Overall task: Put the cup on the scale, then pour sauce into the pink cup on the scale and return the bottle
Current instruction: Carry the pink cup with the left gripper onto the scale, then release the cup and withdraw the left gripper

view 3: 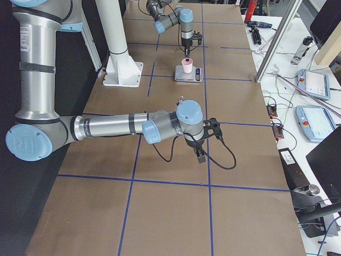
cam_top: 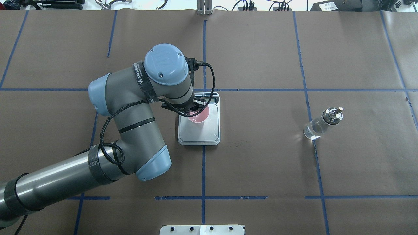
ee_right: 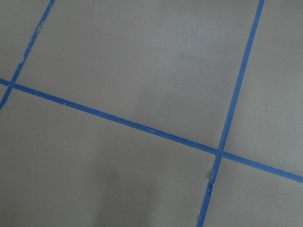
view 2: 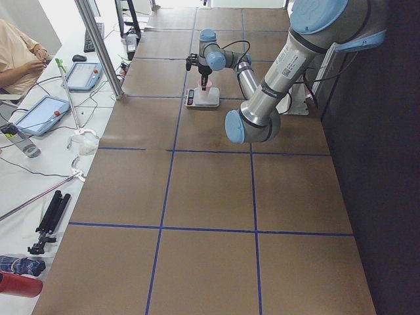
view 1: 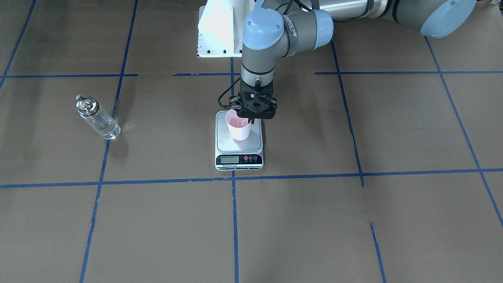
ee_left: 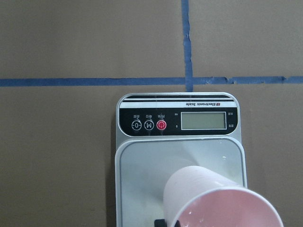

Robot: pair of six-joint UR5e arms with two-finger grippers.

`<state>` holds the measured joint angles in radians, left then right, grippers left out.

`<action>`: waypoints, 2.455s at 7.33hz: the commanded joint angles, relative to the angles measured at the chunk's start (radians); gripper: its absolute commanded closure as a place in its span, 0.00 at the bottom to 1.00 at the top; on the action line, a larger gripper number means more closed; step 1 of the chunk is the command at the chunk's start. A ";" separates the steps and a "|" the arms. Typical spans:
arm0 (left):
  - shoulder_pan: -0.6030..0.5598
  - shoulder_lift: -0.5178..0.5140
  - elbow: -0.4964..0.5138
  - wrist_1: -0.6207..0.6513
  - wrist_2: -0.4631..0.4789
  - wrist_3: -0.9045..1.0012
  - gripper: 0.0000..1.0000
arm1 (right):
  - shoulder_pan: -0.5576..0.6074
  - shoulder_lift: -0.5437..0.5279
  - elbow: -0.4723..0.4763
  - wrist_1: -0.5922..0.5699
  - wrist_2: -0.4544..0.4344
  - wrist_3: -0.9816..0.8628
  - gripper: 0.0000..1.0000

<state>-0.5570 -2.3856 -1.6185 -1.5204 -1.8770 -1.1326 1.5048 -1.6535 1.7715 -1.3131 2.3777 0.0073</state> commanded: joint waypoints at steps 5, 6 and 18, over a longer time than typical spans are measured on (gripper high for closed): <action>-0.033 0.057 -0.110 0.006 0.002 0.115 0.00 | 0.000 0.001 0.000 0.002 0.002 -0.004 0.00; -0.075 0.107 -0.200 0.053 0.001 0.188 0.00 | 0.000 0.009 0.003 0.002 0.003 -0.007 0.00; -1.043 0.682 0.049 0.117 -0.370 1.324 0.00 | -0.825 0.011 0.477 0.149 -0.641 1.092 0.00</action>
<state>-1.5711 -1.7517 -1.5771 -1.4019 -2.2049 0.1754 0.7449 -1.5782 2.2426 -1.2717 1.8408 1.0656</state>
